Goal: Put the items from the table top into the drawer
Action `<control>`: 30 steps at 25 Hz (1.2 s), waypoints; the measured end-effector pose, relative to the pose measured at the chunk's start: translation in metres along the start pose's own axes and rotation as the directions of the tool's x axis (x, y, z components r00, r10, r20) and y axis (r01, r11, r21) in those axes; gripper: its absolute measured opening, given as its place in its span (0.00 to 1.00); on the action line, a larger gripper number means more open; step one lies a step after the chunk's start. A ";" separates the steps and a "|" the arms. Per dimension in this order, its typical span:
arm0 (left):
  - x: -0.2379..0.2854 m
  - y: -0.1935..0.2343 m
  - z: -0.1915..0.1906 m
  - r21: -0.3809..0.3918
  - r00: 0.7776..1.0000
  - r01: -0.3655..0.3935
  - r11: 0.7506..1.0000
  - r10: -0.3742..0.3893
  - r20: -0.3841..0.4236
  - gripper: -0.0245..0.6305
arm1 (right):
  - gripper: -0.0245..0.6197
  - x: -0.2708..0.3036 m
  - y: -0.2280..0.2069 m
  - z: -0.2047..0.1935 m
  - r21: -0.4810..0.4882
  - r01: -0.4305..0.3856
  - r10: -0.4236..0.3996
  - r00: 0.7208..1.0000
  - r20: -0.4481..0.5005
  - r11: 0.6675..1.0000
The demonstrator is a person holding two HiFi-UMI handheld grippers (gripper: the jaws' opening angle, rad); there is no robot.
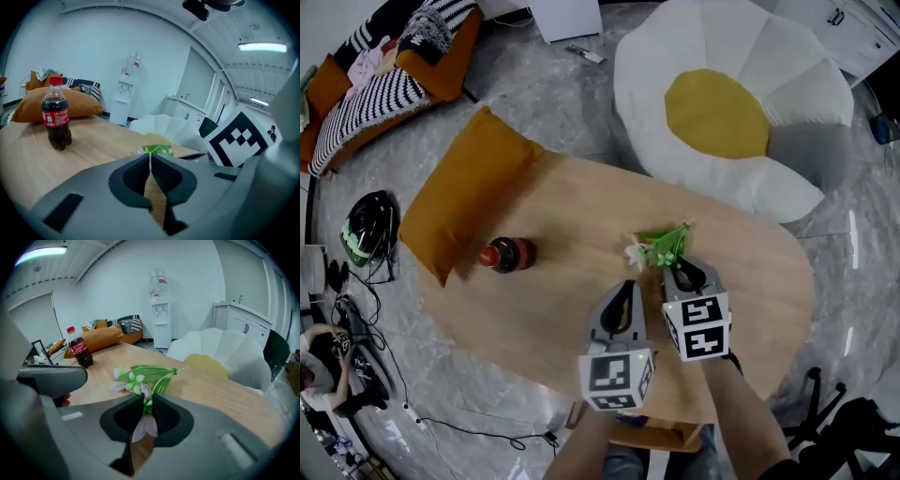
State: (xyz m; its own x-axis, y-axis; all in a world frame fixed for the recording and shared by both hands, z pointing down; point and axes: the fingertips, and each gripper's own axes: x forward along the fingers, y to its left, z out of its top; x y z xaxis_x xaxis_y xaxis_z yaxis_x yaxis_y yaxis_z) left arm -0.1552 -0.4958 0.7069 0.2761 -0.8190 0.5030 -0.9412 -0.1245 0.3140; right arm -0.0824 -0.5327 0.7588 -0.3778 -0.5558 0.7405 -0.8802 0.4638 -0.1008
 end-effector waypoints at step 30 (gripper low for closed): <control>-0.124 -0.047 -0.015 -0.023 0.995 -0.039 0.999 0.041 0.093 0.06 | 0.10 -0.155 0.044 -0.021 -0.047 -0.109 0.114 0.986 0.124 0.993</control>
State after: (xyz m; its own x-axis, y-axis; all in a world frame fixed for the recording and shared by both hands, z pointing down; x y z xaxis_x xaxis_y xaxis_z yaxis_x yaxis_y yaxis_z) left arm -0.1426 -0.3799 0.6414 0.2180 -0.8719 0.4385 -0.9465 -0.0793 0.3128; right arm -0.0565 -0.4114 0.6537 -0.5084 -0.5804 0.6361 -0.8193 0.5534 -0.1499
